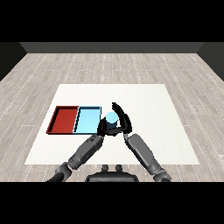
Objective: Pick the blue can and put it in the blue box
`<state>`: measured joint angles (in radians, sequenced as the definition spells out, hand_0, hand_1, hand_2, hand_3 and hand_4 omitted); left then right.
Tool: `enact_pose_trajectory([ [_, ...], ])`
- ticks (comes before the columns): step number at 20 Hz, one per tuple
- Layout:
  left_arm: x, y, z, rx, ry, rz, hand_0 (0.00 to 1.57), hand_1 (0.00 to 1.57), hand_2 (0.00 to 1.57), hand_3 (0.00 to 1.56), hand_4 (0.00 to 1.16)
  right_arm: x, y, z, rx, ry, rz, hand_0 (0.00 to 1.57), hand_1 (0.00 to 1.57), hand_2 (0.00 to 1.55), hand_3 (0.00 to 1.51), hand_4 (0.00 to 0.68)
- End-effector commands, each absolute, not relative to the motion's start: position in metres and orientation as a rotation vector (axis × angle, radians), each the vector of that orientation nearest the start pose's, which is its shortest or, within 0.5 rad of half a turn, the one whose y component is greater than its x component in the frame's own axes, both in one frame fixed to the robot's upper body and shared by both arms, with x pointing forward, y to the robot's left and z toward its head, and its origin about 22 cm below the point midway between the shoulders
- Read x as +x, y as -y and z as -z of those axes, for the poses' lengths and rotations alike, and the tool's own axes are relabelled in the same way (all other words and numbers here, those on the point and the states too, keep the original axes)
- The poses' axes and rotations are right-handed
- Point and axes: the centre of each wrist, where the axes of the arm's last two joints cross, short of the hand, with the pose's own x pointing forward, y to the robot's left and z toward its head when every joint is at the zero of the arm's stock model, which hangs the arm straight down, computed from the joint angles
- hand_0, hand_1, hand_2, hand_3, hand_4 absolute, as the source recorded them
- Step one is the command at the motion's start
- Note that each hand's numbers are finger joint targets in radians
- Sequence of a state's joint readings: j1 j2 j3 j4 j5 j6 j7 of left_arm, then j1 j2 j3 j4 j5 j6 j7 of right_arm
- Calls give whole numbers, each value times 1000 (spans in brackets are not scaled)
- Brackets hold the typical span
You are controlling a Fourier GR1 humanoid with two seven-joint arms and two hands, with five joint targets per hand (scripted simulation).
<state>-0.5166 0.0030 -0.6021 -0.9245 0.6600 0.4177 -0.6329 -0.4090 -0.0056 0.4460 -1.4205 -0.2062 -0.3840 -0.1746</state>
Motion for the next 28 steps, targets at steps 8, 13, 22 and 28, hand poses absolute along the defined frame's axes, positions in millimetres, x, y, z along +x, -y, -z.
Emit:
enact_pose_trajectory([
  [8, 328, -99, 25, -140, 1835, -50, 1571, 1571, 1571, 1530, 1150, 271, 156, -76, 315, 1992, 207, 0, 0, 0, 0, 0],
  [13, 345, -151, 9, 22, 1829, -14, 1571, 1571, 1571, 1515, 1144, 267, 201, -53, 270, 1977, 297, 0, 0, 0, 0, 0],
  [22, 371, -205, 8, 368, 1654, 102, 1571, 1571, 1571, 1504, 1115, 266, 210, -42, 268, 1945, 346, 0, 0, 0, 0, 0],
  [28, 387, -220, 18, 561, 1373, 204, 1571, 1571, 1520, 1403, 999, 252, 211, -34, 235, 1921, 365, 0, 0, 0, 0, 0],
])
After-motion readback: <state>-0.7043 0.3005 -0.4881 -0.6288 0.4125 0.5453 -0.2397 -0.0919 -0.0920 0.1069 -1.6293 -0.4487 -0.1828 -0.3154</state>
